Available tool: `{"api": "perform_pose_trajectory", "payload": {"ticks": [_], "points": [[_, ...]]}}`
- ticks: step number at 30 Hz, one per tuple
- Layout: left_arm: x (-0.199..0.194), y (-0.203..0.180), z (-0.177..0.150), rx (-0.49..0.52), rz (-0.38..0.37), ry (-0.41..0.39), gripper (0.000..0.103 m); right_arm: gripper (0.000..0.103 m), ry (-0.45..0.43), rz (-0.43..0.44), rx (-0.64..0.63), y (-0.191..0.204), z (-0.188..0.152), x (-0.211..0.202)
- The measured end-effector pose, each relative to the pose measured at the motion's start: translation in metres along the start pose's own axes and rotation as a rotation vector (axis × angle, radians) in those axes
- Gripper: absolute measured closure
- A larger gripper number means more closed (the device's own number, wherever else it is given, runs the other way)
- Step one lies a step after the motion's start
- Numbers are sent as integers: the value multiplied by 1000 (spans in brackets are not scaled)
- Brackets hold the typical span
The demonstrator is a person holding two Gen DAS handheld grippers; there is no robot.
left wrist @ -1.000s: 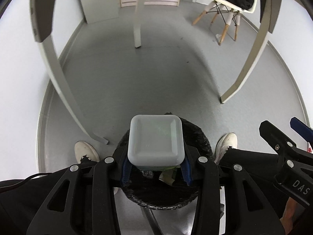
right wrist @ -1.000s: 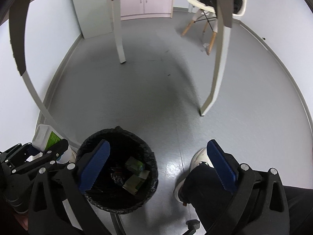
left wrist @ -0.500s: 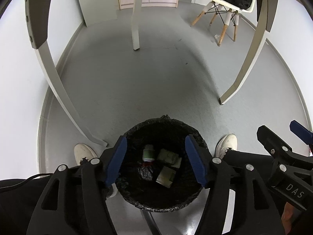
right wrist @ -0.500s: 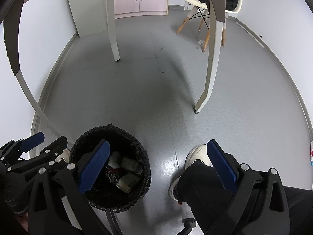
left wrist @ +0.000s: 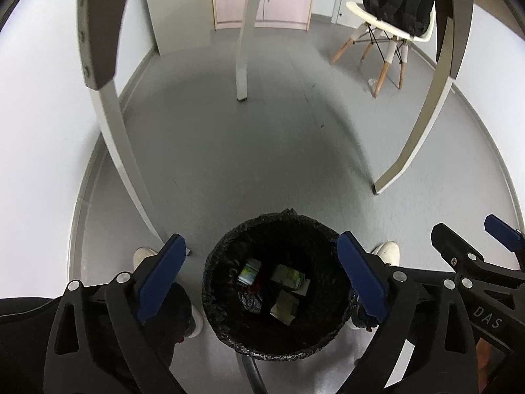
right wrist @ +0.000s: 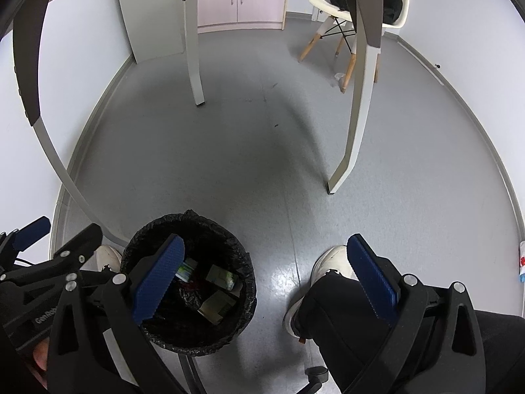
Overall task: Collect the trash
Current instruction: 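Raise both open tools from the bin back up toward the table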
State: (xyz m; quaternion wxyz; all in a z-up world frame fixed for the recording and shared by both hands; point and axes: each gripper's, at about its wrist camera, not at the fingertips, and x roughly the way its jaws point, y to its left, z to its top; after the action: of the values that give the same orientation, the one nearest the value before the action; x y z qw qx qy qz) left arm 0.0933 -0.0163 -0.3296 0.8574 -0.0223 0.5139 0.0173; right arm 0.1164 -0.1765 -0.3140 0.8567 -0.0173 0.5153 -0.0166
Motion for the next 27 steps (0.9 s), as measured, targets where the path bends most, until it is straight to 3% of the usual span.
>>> {"api": "perform_pose_trajectory", "payload": {"ticks": [7, 27], "points": [[-24, 8, -4, -16, -5, -40, 6, 8, -13, 8, -8, -1, -2, -14], [-103, 26, -37, -23, -16, -128, 6, 8, -86, 1, 0, -13, -32, -85]]}}
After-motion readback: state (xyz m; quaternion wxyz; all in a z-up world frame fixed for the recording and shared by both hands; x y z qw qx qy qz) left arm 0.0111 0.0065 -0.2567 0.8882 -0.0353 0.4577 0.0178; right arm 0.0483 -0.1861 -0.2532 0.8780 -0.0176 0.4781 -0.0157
